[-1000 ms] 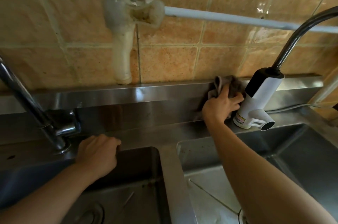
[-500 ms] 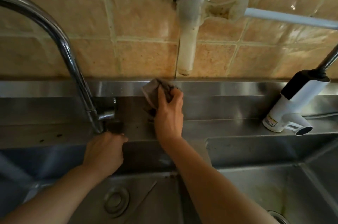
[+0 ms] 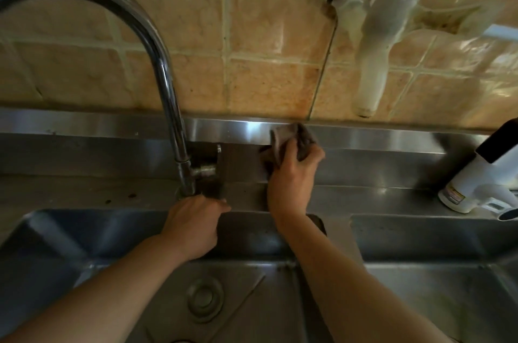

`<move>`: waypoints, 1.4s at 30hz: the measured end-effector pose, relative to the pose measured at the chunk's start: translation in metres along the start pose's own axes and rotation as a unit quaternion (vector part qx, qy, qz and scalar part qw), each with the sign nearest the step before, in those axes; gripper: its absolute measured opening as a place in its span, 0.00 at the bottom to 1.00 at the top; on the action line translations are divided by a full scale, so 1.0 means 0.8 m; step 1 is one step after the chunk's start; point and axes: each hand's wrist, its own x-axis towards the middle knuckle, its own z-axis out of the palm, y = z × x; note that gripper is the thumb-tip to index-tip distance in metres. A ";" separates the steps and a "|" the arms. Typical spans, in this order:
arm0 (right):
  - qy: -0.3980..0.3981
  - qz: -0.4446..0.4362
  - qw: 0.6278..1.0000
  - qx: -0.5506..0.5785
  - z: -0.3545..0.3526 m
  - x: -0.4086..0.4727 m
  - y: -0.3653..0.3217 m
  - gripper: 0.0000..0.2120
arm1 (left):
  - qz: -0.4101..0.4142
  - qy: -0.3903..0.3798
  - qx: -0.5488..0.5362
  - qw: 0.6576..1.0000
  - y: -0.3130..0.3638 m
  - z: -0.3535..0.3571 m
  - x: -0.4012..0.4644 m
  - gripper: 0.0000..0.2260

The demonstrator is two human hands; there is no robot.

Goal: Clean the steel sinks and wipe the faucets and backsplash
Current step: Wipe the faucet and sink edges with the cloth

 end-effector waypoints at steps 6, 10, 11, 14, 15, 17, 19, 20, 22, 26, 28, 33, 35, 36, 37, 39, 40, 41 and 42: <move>-0.086 -0.105 0.991 -0.008 0.033 -0.019 -0.032 0.22 | -0.017 0.030 -0.035 0.999 -0.026 0.010 -0.024 0.25; -0.045 0.042 0.998 -0.018 -0.003 -0.002 0.018 0.15 | -0.004 0.015 -0.031 0.999 -0.034 0.011 -0.030 0.27; -0.017 0.108 0.994 -0.018 -0.013 0.004 0.032 0.16 | 0.000 0.016 -0.034 0.999 -0.036 0.011 -0.030 0.27; 0.005 0.209 0.978 -0.013 -0.025 0.016 0.044 0.18 | -0.005 0.013 -0.053 0.999 -0.039 0.011 -0.027 0.27; -0.003 0.207 0.978 -0.012 -0.022 0.016 0.035 0.17 | -0.006 0.012 -0.058 0.998 -0.041 0.011 -0.026 0.27; -0.037 0.167 0.985 -0.017 -0.005 0.003 0.007 0.16 | -0.007 0.014 -0.064 0.998 -0.042 0.012 -0.026 0.26; -0.082 0.100 0.992 0.003 0.016 -0.015 -0.024 0.15 | -0.014 0.013 -0.067 0.998 -0.044 0.011 -0.028 0.24; -0.100 0.068 0.993 0.015 0.027 -0.023 -0.037 0.14 | -0.019 0.010 -0.068 0.997 -0.044 0.011 -0.029 0.22; -0.122 0.031 0.992 0.013 0.043 -0.030 -0.057 0.11 | -0.025 0.006 -0.060 0.998 -0.043 0.009 -0.030 0.16; -0.162 0.005 0.986 -0.024 0.039 -0.025 -0.040 0.10 | -0.035 0.005 -0.036 0.999 -0.037 0.004 -0.029 0.09; -0.153 0.040 0.986 -0.050 0.022 -0.016 -0.012 0.11 | -0.036 0.004 -0.025 0.999 -0.035 0.003 -0.026 0.09; -0.098 0.161 0.979 -0.078 -0.033 0.011 0.053 0.14 | -0.041 -0.003 0.011 0.999 -0.016 -0.005 -0.018 0.09; -0.075 0.213 0.970 -0.086 -0.055 0.026 0.081 0.15 | -0.031 0.013 0.019 0.999 -0.003 -0.006 -0.014 0.10; -0.066 0.231 0.966 -0.097 -0.065 0.031 0.093 0.15 | -0.025 0.022 0.020 0.999 0.004 -0.006 -0.012 0.10; -0.057 0.240 0.963 -0.111 -0.071 0.034 0.102 0.15 | -0.019 0.027 0.021 0.999 0.012 -0.005 -0.009 0.12; -0.061 0.211 0.968 -0.120 -0.077 0.029 0.109 0.14 | -0.004 0.020 0.027 0.999 0.035 -0.002 0.001 0.15; -0.086 0.164 0.975 -0.123 -0.072 0.018 0.107 0.16 | -0.002 0.015 0.030 0.999 0.047 0.000 0.006 0.16; -0.131 0.105 0.976 -0.138 -0.066 0.006 0.101 0.19 | 0.000 0.012 0.032 0.999 0.060 0.003 0.012 0.17; -0.184 0.051 0.969 -0.159 -0.059 -0.005 0.095 0.21 | 0.002 0.012 0.033 0.999 0.073 0.005 0.017 0.18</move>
